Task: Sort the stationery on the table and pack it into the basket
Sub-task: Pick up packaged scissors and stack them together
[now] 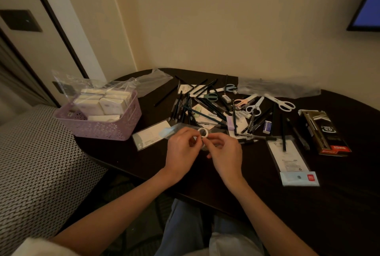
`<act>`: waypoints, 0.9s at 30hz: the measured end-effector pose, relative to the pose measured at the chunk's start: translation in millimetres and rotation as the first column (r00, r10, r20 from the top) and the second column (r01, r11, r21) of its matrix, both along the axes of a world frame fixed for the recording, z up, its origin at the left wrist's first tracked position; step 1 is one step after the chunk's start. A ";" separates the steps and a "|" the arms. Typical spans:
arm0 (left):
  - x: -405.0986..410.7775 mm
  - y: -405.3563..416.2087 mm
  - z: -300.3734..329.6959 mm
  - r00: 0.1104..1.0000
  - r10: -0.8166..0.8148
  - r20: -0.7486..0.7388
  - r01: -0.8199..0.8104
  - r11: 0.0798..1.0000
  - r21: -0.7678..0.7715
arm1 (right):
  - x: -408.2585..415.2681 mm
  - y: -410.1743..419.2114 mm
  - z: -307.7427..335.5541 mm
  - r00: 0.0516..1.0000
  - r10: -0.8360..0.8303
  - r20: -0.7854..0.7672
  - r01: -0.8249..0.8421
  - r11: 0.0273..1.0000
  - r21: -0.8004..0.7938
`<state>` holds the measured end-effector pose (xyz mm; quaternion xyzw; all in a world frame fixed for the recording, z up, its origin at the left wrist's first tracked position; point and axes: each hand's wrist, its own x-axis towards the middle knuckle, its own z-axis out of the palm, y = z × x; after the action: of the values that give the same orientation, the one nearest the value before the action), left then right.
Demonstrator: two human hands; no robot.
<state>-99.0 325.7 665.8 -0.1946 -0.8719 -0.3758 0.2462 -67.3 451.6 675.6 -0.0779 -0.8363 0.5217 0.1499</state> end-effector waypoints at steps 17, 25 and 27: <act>-4.7 -45.5 29.1 0.988 -0.078 0.132 0.071 0.996 0.057 | -23.8 29.1 -4.9 0.817 0.554 -0.162 -0.506 0.822 0.262; 15.5 -79.3 1.0 0.950 -0.258 0.178 0.288 0.942 -0.171 | -10.3 20.0 -33.3 0.737 0.651 -0.182 -0.492 0.701 0.516; 21.1 -84.2 -9.2 0.948 -0.261 0.184 0.301 0.921 -0.247 | -5.5 21.1 -41.1 0.734 0.669 -0.119 -0.513 0.660 0.549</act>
<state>-78.0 241.5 656.6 -0.3216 -0.8939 -0.2972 0.0954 -72.8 472.7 634.5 0.3246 -0.8820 0.3222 0.1135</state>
